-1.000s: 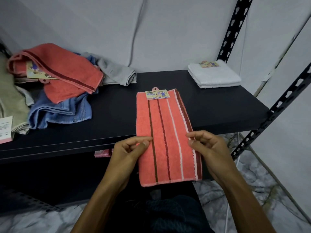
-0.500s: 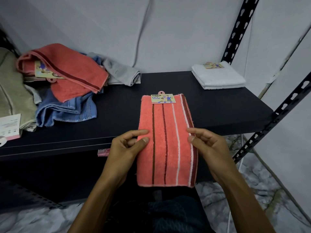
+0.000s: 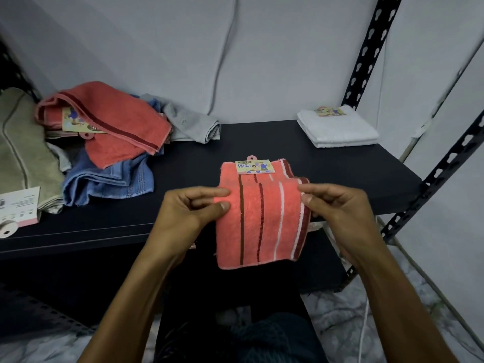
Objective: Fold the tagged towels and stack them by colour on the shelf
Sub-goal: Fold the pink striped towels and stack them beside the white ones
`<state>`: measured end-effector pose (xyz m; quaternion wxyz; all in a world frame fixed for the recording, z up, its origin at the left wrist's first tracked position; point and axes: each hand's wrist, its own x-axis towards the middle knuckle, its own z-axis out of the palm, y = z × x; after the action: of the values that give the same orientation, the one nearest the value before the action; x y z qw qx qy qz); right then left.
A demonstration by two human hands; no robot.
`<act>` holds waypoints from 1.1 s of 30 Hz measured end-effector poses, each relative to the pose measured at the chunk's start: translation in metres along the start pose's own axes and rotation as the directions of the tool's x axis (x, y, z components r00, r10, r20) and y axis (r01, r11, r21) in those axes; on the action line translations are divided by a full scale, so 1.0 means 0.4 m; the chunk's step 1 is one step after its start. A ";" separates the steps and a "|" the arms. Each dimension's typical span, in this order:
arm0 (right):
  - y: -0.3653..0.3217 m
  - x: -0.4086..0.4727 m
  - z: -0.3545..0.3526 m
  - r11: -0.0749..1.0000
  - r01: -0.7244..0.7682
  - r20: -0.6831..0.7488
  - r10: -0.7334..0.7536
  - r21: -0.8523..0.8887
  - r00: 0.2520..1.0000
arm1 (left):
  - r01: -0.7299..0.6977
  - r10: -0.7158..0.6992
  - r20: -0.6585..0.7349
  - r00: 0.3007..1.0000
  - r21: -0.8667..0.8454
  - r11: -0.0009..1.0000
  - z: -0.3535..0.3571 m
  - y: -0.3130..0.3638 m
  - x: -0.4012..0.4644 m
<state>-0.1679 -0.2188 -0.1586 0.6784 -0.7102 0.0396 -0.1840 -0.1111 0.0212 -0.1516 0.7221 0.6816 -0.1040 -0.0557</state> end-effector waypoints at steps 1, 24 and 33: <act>-0.023 0.011 -0.001 0.999 0.035 0.002 -0.035 -0.007 0.999 | -0.046 0.046 0.002 0.999 0.038 0.998 0.001 0.022 0.009; -0.279 0.183 0.002 0.978 0.114 0.123 -0.093 -0.175 0.988 | -0.288 0.306 -0.083 0.948 0.179 0.941 0.010 0.248 0.126; -0.248 0.217 0.019 0.975 0.096 0.097 -0.077 -0.202 0.992 | -0.162 0.166 -0.141 0.976 0.037 0.986 0.001 0.220 0.164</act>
<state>-0.1041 -0.2304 -0.0434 0.5933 -0.7854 -0.0025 -0.1766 -0.0530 0.0118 -0.0592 0.7211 0.6821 -0.1083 0.0549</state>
